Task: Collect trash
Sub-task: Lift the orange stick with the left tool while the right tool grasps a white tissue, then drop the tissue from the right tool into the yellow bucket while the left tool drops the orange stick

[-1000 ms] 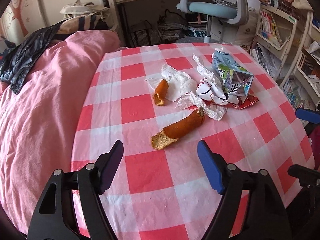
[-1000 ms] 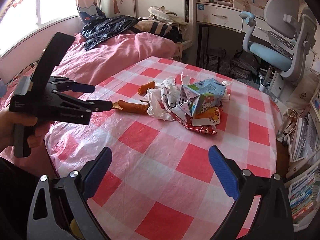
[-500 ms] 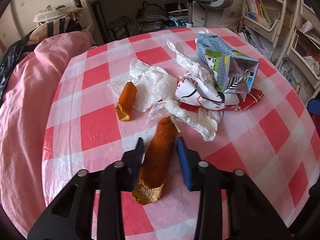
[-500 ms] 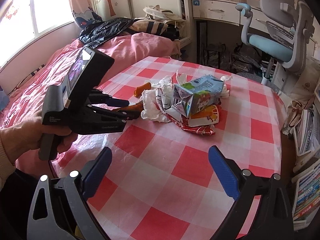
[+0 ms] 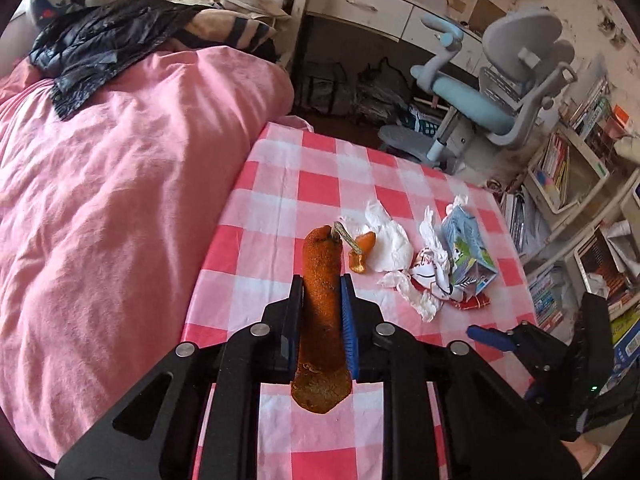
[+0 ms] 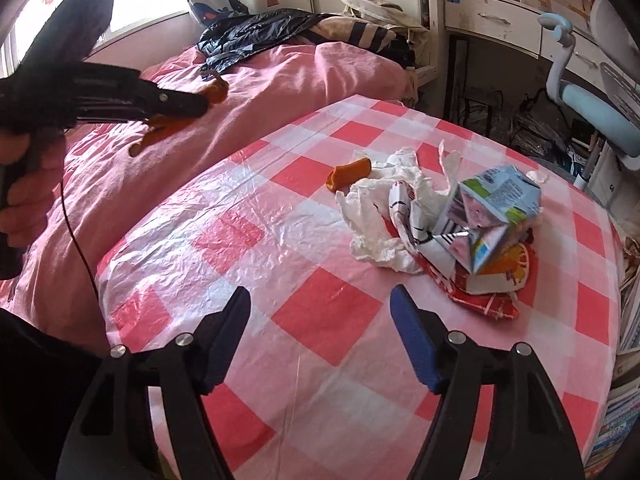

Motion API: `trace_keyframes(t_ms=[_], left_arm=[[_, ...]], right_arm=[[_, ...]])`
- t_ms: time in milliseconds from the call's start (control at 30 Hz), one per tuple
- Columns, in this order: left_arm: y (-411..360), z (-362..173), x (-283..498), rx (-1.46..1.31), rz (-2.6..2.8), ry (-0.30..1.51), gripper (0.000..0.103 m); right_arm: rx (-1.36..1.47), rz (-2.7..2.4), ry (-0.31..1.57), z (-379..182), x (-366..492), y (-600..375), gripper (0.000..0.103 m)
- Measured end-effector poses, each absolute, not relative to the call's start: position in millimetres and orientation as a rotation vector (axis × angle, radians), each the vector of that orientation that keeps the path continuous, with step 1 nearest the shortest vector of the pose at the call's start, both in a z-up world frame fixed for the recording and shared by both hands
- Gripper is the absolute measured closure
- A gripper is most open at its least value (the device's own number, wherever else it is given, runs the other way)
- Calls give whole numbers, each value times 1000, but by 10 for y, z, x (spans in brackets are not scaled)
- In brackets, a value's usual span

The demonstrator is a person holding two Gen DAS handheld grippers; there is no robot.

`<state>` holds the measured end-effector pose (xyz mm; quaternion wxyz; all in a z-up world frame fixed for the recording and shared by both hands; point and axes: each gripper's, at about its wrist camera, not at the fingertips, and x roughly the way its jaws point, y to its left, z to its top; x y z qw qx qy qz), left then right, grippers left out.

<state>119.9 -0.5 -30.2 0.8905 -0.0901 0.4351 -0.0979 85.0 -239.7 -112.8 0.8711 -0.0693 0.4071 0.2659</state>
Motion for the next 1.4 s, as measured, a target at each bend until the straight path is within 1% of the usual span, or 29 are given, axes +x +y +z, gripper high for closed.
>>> trace_keyframes(t_ms=[133, 233, 267, 300, 333, 367, 400, 433, 600, 733, 833, 967, 1100, 1400], left_arm=[[-33, -286, 1229, -213, -227, 903, 86], [-100, -246, 1232, -199, -247, 894, 85], [-117, -241, 1233, -194, -250, 891, 85], [-130, -232, 1232, -189, -253, 889, 85], [-141, -224, 1233, -184, -253, 888, 85], [-142, -222, 1233, -179, -253, 886, 85], [-144, -212, 1233, -176, -253, 884, 85], [-145, -204, 1233, -176, -253, 882, 85], [-144, -169, 1198, -180, -258, 872, 85], [-147, -175, 1115, -171, -248, 870, 85], [-134, -181, 1019, -164, -240, 869, 85], [-107, -180, 813, -175, -242, 863, 85], [-134, -208, 614, -166, -252, 868, 85], [-192, -231, 377, -155, -271, 870, 85]], right_arm=[[-167, 508, 853, -1233, 1125, -2273, 38], [-170, 445, 863, -1338, 1367, -2237, 45], [-174, 423, 876, -1373, 1416, -2246, 51], [-170, 407, 905, -1409, 1467, -2263, 61], [-155, 395, 902, -1399, 1518, -2297, 68], [-144, 394, 909, -1397, 1543, -2322, 85], [-130, 395, 918, -1395, 1562, -2350, 92], [-104, 408, 929, -1383, 1567, -2392, 94], [-8, 490, 918, -1186, 1340, -2511, 95], [69, 560, 844, -836, 983, -2596, 95], [62, 588, 804, -697, 723, -2603, 95], [63, 584, 822, -770, 411, -2692, 95], [83, 587, 815, -772, 292, -2697, 95], [42, 646, 876, -925, -144, -2418, 95]])
